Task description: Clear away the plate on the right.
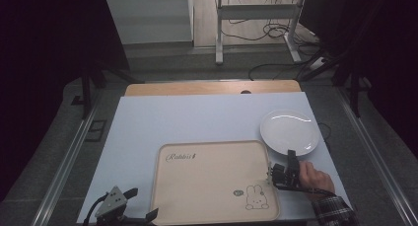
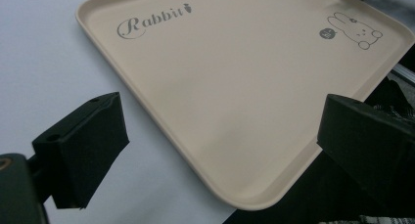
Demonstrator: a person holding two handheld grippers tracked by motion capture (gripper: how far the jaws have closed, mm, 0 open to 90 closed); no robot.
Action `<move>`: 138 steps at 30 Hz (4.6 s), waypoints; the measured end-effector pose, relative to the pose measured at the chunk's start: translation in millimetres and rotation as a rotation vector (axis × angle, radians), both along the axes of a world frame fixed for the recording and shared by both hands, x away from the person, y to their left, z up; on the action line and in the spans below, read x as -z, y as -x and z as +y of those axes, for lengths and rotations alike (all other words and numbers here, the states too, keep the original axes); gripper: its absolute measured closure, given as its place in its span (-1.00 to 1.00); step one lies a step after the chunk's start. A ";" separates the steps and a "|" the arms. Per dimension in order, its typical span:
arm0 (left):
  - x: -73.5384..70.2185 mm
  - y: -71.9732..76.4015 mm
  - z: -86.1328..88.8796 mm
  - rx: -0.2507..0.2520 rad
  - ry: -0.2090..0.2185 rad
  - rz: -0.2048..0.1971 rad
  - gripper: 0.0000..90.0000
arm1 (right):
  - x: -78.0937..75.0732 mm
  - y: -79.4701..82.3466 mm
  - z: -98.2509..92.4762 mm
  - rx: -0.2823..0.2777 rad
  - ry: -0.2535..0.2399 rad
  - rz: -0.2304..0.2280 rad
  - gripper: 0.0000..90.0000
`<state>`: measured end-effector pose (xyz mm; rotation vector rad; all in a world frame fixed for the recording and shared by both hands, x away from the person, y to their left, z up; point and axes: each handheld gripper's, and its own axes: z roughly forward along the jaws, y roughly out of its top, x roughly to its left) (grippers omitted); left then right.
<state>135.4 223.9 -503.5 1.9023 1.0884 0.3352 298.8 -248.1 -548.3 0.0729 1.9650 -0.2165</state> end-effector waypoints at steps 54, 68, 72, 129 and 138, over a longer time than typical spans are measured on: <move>-0.1 -0.4 -0.8 0.000 -0.002 -0.001 -0.91 | -36.9 98.1 66.5 -0.232 -0.098 -0.028 0.85; -0.1 -0.4 -1.0 0.001 -0.003 -0.002 -0.91 | -35.3 120.0 82.6 -0.305 -0.113 -0.009 0.84; -0.1 -0.4 -0.9 0.001 -0.003 -0.002 -0.91 | -34.7 126.7 87.5 -0.329 -0.113 -0.009 0.84; -0.4 1.1 -0.7 0.020 0.000 -0.020 -0.91 | 2.7 140.5 152.6 -0.523 -0.107 0.094 0.87; -0.4 1.1 -0.7 0.021 -0.001 -0.020 -0.91 | 5.8 137.9 155.1 -0.513 -0.109 0.155 0.88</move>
